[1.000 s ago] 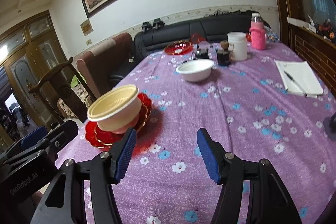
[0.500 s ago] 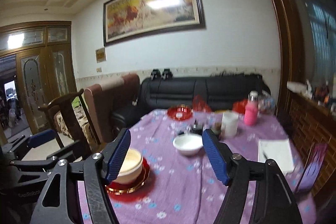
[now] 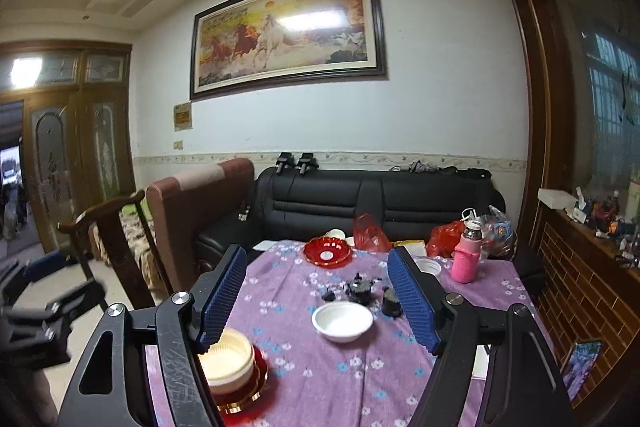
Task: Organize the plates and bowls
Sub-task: 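Pull the right tool back from the stacked dishes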
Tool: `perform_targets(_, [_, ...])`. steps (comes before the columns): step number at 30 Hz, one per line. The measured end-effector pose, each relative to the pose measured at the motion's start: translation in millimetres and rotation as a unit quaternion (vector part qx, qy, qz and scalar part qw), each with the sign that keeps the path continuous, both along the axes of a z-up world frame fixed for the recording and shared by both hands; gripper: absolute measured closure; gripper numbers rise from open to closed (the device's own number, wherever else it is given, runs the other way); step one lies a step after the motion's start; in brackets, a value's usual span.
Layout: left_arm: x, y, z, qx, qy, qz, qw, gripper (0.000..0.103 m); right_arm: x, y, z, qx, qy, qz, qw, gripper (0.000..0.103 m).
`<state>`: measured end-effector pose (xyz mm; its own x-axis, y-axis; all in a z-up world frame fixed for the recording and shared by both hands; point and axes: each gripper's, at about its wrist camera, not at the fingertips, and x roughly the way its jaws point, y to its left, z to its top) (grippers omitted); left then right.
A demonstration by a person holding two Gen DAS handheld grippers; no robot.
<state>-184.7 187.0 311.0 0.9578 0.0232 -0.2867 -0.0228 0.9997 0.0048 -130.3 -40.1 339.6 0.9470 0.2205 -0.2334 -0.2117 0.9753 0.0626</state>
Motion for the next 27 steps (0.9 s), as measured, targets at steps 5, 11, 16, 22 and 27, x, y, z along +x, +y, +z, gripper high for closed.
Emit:
perform_targets(5, [6, 8, 13, 0.016, -0.022, 0.008, 0.9996, 0.010, 35, 0, 25, 0.029, 0.013, -0.019, 0.999, 0.023])
perform_targets(11, [40, 19, 17, -0.036, -0.003, -0.002, 0.9993, 0.010, 92, 8, 4, 0.061, 0.062, -0.021, 0.996, 0.019])
perform_targets(16, [76, 13, -4, -0.048, 0.045, -0.012, 0.9977, 0.010, 135, -2, -37, 0.053, 0.102, -0.045, 0.992, 0.019])
perform_targets(22, [125, 7, -37, -0.069, 0.099, -0.016, 0.9925, 0.010, 175, -31, -92, 0.054, 0.157, -0.073, 0.983, 0.019])
perform_targets(27, [180, -2, -76, -0.095, 0.168, -0.023, 0.9810, 0.010, 211, -53, -134, 0.061, 0.204, -0.090, 0.973, 0.019])
